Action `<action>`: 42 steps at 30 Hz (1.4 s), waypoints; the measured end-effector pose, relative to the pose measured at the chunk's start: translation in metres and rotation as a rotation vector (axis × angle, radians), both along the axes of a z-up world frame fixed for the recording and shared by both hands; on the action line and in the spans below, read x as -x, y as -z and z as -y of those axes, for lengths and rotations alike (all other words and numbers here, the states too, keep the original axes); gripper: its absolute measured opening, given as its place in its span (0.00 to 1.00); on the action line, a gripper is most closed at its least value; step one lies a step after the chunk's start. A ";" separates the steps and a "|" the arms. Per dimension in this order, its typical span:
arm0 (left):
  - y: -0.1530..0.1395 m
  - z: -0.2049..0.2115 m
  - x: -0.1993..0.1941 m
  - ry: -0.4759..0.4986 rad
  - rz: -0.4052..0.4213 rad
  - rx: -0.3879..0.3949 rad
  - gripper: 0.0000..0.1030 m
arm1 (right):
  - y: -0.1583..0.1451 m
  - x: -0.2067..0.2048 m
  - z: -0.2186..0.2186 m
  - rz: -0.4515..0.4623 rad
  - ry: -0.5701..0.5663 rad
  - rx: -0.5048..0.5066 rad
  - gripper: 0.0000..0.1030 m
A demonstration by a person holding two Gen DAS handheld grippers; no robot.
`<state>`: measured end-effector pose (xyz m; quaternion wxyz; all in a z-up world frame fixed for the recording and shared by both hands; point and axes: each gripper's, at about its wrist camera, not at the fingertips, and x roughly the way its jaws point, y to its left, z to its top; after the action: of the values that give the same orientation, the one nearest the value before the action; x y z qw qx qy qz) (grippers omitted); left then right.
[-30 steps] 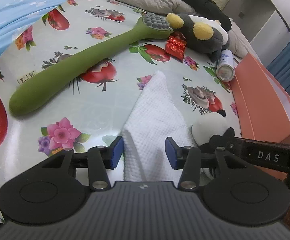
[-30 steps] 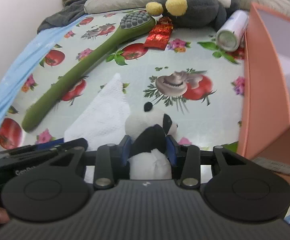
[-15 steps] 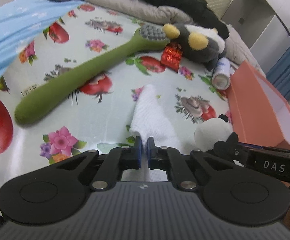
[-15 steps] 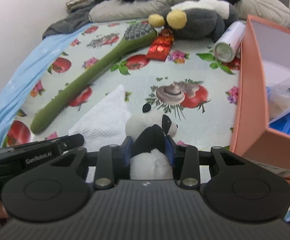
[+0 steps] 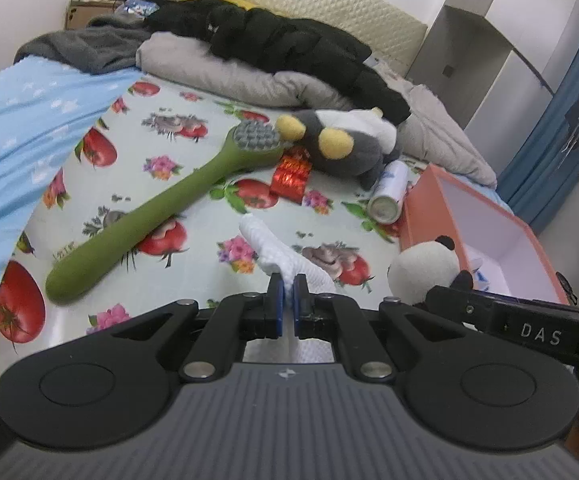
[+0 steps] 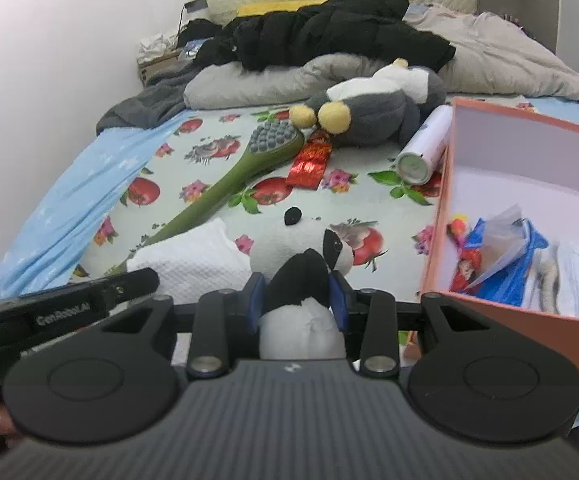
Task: Organize soft objects
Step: 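Lift the white towel and panda plush off the bed, then carry towel and panda over the pink box and open both tools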
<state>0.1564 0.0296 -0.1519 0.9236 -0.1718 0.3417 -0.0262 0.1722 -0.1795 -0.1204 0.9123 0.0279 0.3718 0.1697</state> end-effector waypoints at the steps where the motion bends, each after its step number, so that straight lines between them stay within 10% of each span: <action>1: -0.004 0.002 0.001 -0.001 0.005 0.002 0.06 | -0.003 0.001 0.003 0.005 0.002 -0.003 0.37; 25: -0.143 0.106 0.009 0.252 0.248 0.061 0.06 | -0.120 0.054 0.096 0.268 0.161 -0.042 0.37; 42: -0.069 0.243 -0.119 0.466 0.043 0.020 0.06 | -0.060 -0.014 0.207 0.137 0.392 -0.009 0.37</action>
<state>0.2750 -0.2136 -0.0831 0.8979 -0.0969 0.3521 -0.2456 0.1860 -0.3869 -0.0603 0.9508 0.0920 0.2958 -0.0081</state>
